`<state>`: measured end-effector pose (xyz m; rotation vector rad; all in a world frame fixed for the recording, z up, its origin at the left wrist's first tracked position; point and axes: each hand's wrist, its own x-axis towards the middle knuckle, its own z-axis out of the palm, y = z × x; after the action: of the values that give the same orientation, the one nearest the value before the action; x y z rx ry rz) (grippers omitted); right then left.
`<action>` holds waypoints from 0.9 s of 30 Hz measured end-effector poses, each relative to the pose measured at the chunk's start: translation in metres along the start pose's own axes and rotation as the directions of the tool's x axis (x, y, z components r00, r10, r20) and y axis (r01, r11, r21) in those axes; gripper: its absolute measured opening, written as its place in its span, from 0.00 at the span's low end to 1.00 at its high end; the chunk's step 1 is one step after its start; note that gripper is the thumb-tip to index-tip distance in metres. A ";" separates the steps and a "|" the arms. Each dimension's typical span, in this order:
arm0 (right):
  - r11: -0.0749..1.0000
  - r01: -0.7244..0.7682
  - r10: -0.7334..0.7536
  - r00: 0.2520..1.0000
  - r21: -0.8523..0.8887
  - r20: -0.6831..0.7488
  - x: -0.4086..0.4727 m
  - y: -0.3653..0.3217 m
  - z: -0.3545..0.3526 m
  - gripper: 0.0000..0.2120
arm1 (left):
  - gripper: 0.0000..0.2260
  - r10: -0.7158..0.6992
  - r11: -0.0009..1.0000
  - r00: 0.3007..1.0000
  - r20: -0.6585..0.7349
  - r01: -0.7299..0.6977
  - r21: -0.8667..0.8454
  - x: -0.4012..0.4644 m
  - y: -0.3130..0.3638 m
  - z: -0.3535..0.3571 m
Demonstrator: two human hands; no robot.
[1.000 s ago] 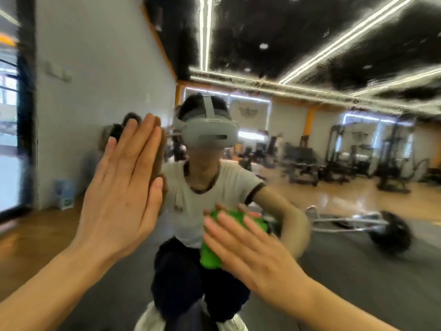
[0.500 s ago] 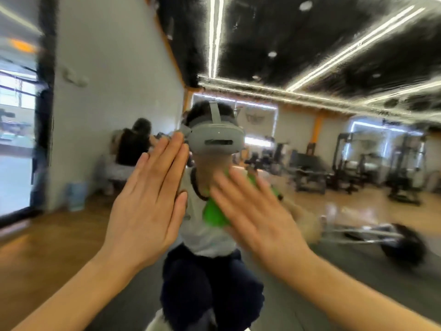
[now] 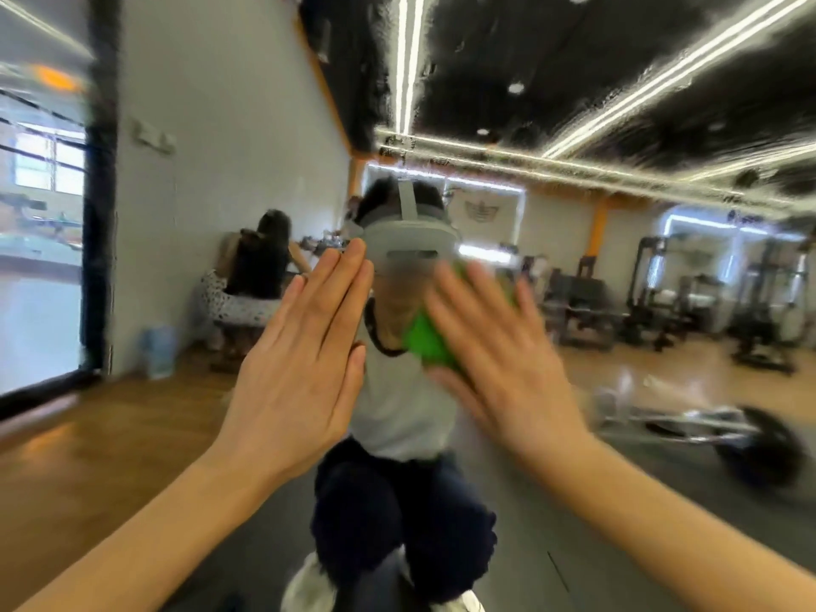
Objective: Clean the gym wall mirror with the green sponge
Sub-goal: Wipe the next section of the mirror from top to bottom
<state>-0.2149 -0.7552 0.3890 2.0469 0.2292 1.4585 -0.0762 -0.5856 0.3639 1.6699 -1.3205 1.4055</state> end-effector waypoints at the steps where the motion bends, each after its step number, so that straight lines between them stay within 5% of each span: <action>1: 0.997 0.073 -0.073 0.995 -0.001 0.062 -0.028 -0.010 0.001 0.24 | 0.28 -0.003 1.000 1.000 0.024 0.003 0.001 -0.002 0.000 -0.002; 5: 0.990 0.122 -0.134 0.974 0.076 0.183 -0.079 -0.025 -0.009 0.23 | 0.30 -0.052 0.991 0.991 0.126 0.066 -0.113 -0.020 0.015 -0.016; 8: 0.949 -0.096 0.048 0.986 0.299 0.161 -0.071 -0.040 -0.020 0.20 | 0.29 -0.114 0.931 0.978 0.178 0.167 -0.323 -0.047 0.048 -0.025; 10: 0.829 -0.289 0.249 0.957 0.479 0.148 -0.067 -0.053 -0.032 0.18 | 0.30 -0.167 0.865 0.959 0.227 0.253 -0.432 -0.063 0.074 -0.028; 12: 0.564 -0.490 0.512 0.839 0.664 0.184 -0.060 -0.065 -0.050 0.16 | 0.30 -0.275 0.731 0.908 0.317 0.412 -0.544 -0.070 0.094 -0.028; 14: 0.107 -0.577 0.715 0.610 0.810 0.341 -0.049 -0.068 -0.070 0.14 | 0.31 -0.344 0.498 0.837 0.425 0.546 -0.674 -0.067 0.107 -0.026; 16: -0.395 -0.502 0.694 0.386 0.769 0.608 -0.040 -0.062 -0.085 0.12 | 0.32 -0.348 0.232 0.771 0.533 0.622 -0.748 -0.055 0.118 -0.026; 18: -0.660 -0.416 0.565 0.274 0.626 0.778 -0.039 -0.057 -0.095 0.16 | 0.28 -0.326 0.016 0.719 0.614 0.653 -0.757 -0.043 0.124 -0.026; 23: -0.699 -0.435 0.548 0.185 0.568 0.816 -0.044 -0.052 -0.110 0.17 | 0.20 -0.482 -0.114 0.609 0.630 0.669 -0.734 -0.031 0.130 -0.022; 25: -0.627 -0.508 0.578 0.205 0.591 0.790 -0.049 -0.050 -0.116 0.18 | 0.21 -0.519 -0.107 0.604 0.605 0.657 -0.747 -0.028 0.129 -0.021; 27: -0.442 -0.615 0.654 0.278 0.653 0.704 -0.052 -0.049 -0.119 0.24 | 0.19 -0.529 -0.036 0.649 0.546 0.626 -0.779 -0.023 0.131 -0.021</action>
<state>-0.3321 -0.6960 0.3444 3.7065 -0.4871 2.5369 -0.2042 -0.6045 0.3274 1.0664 -0.8762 -0.1574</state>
